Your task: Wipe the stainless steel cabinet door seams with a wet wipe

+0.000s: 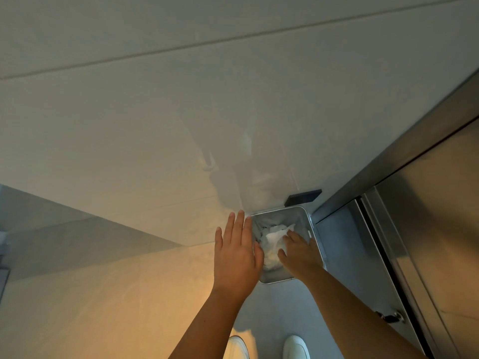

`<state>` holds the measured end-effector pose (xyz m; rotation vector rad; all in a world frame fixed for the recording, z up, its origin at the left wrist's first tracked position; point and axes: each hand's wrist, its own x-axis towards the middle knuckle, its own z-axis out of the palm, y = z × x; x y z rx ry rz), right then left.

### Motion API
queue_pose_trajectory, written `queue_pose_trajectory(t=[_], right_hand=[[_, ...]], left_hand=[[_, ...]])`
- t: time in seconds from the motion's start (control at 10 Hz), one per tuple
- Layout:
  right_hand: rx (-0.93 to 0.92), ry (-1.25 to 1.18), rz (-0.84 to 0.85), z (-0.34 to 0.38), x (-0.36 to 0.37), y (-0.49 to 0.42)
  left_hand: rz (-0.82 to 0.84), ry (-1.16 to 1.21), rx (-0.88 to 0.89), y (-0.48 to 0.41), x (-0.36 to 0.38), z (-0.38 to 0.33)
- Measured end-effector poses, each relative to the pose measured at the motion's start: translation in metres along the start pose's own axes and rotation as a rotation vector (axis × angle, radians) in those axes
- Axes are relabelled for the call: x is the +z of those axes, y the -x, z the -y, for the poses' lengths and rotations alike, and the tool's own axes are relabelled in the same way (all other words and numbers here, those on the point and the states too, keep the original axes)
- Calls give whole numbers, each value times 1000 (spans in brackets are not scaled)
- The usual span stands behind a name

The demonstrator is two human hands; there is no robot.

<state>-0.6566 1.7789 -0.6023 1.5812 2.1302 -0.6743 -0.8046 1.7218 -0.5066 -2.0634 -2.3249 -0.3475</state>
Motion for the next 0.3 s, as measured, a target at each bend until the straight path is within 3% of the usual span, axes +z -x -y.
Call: queue_pose_trajectory(t=[0.3], right_hand=[[6, -16, -14, 7, 9, -8]], left_hand=[[-58, 49, -17, 2, 2, 7]])
